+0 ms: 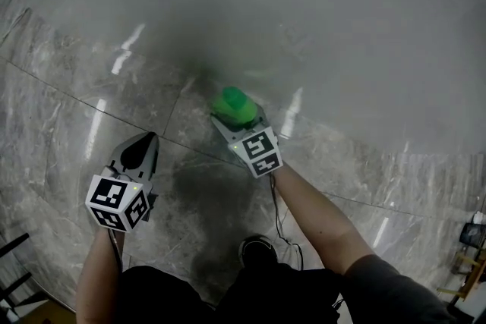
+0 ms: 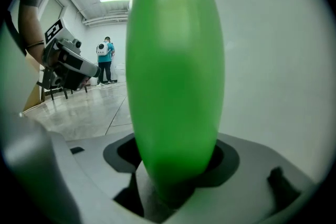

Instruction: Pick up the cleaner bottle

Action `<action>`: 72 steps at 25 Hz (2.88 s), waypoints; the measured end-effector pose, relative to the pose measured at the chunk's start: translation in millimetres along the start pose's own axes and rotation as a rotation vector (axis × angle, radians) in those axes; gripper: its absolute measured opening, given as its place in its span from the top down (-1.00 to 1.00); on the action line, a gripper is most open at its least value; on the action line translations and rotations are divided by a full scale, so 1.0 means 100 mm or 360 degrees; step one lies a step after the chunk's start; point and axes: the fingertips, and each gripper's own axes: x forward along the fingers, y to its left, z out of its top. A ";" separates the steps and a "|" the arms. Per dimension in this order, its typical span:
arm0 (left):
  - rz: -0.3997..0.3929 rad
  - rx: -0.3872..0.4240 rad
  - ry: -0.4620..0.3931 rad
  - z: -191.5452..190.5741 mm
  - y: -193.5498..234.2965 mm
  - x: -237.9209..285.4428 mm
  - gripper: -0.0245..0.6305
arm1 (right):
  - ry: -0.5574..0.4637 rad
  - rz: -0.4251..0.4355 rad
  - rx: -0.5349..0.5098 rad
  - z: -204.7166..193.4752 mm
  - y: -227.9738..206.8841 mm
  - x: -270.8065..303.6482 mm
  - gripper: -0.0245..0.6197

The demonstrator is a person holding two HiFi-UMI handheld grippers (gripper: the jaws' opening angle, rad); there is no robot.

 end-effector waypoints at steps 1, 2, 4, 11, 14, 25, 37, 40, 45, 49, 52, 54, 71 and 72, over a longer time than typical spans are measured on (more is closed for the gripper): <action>-0.0003 0.0004 0.0008 -0.01 0.00 -0.02 0.88 | 0.0006 -0.0001 -0.0005 0.00 0.00 0.01 0.08; -0.0001 0.0009 0.0014 -0.02 0.02 -0.04 0.88 | 0.0026 0.0004 -0.0023 0.00 0.02 0.02 0.09; 0.0012 0.0012 0.0016 -0.01 0.06 -0.08 0.88 | 0.0073 0.0023 -0.0078 -0.03 0.06 0.06 0.25; 0.0004 0.0015 0.0005 0.03 0.05 -0.14 0.88 | 0.0069 -0.0043 -0.0060 -0.04 0.03 0.05 0.29; -0.0010 0.0018 0.0010 0.01 0.03 -0.16 0.88 | 0.0055 -0.0033 -0.0057 -0.02 0.04 0.04 0.29; -0.0010 0.0057 0.0014 -0.02 0.06 -0.35 0.88 | -0.0098 -0.0076 -0.0008 0.18 0.11 -0.14 0.30; -0.0042 -0.0053 -0.0153 0.38 -0.06 -0.66 0.88 | -0.0119 0.0006 -0.0048 0.82 0.41 -0.65 0.31; -0.0018 0.0027 -0.0169 0.61 -0.19 -0.84 0.88 | -0.0119 -0.0003 0.0018 1.10 0.43 -0.91 0.31; -0.0120 0.0118 -0.0117 0.95 -0.70 -1.34 0.88 | -0.0079 0.0007 0.0050 1.67 0.59 -1.44 0.32; -0.0150 0.0135 -0.0065 1.28 -0.99 -1.73 0.88 | -0.0050 0.0003 0.0095 2.16 0.72 -1.85 0.32; -0.0152 0.0138 -0.0078 1.62 -1.16 -2.01 0.88 | -0.0044 0.0028 0.0117 2.61 0.86 -2.13 0.32; -0.0151 0.0157 -0.0087 1.89 -1.26 -2.18 0.88 | -0.0039 0.0039 0.0134 2.90 0.91 -2.30 0.32; 0.0096 -0.0190 -0.0184 3.80 -1.82 -3.19 0.88 | -0.0040 0.0121 0.0178 4.81 0.90 -3.48 0.32; 0.0112 -0.0233 -0.0200 3.88 -1.87 -3.24 0.88 | -0.0034 0.0124 0.0178 4.88 0.89 -3.55 0.32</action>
